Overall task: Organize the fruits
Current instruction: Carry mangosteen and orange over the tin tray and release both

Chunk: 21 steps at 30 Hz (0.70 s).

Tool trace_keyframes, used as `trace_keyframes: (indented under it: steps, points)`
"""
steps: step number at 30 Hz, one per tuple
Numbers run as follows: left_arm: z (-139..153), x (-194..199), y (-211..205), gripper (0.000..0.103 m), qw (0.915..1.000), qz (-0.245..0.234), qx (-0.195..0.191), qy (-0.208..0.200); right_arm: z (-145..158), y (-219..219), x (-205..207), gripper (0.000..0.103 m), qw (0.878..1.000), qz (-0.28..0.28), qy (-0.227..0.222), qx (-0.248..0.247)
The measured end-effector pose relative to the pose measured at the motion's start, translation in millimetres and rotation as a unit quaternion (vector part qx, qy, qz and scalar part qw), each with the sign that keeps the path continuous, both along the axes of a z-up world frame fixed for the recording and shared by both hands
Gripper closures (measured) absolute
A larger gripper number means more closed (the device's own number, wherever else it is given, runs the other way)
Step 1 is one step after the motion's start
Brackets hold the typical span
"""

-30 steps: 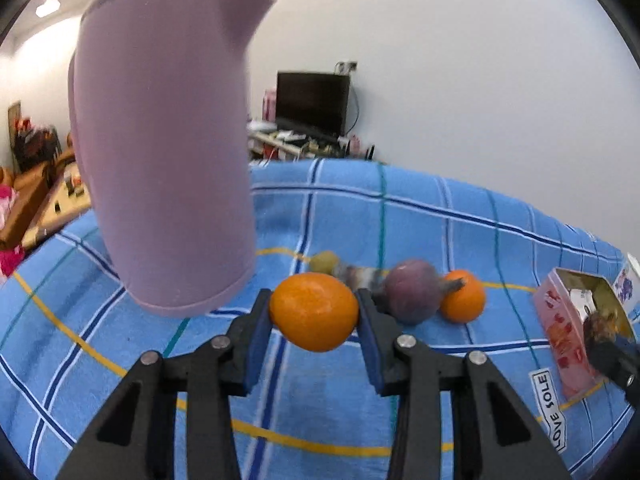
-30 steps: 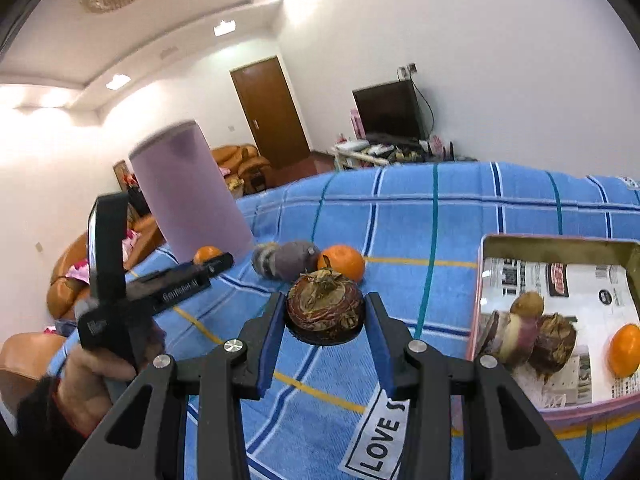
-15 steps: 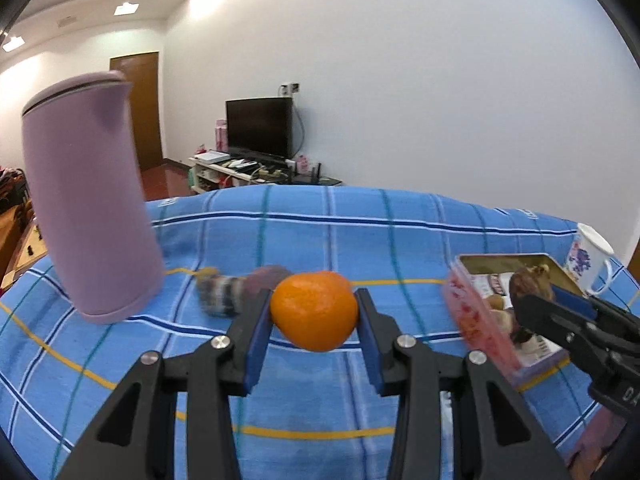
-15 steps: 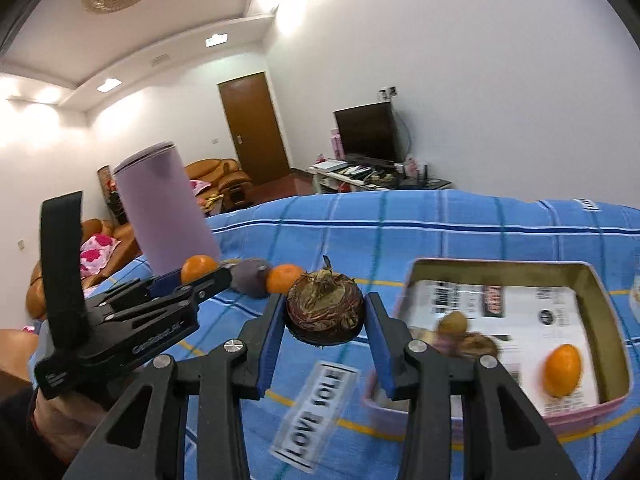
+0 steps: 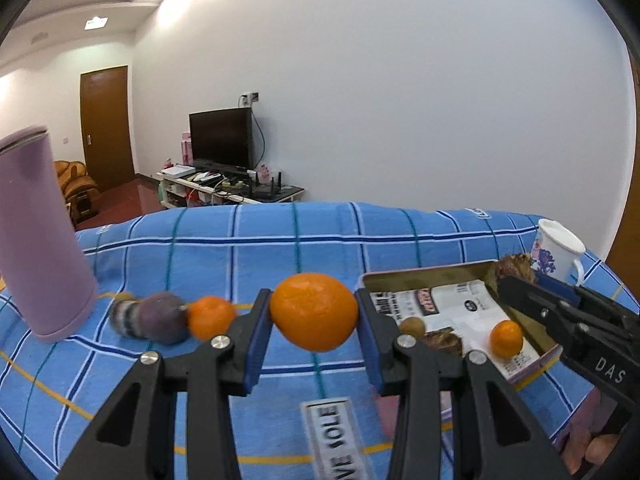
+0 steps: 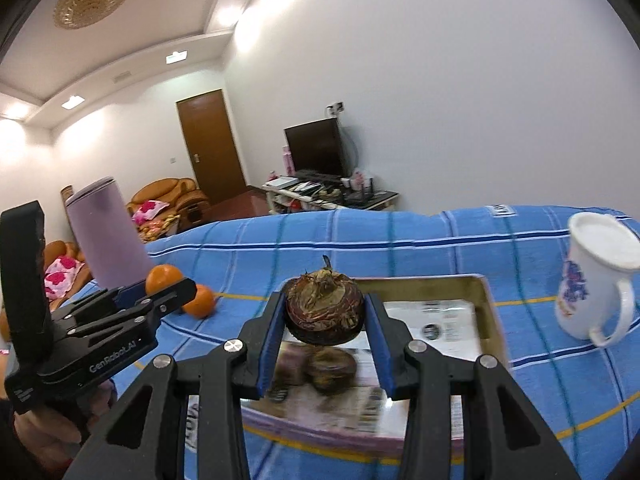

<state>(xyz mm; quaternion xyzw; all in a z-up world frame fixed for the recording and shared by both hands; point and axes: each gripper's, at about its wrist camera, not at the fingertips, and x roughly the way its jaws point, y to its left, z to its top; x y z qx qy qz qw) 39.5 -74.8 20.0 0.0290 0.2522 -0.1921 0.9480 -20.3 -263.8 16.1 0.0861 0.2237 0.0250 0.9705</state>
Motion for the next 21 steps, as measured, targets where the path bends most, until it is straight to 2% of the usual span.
trace_keyframes:
  steps: [9,21]
  points:
    - [5.5,-2.3,-51.2,0.060,0.9996,-0.017,0.017,-0.016,3.8,-31.9,-3.1,0.061,0.999,-0.044,-0.007,-0.020]
    - [-4.8,15.1,-112.1,0.060,0.9991,-0.033,0.028,0.006,-6.1,-55.6,11.3,0.061,0.996,-0.077,0.024,-0.044]
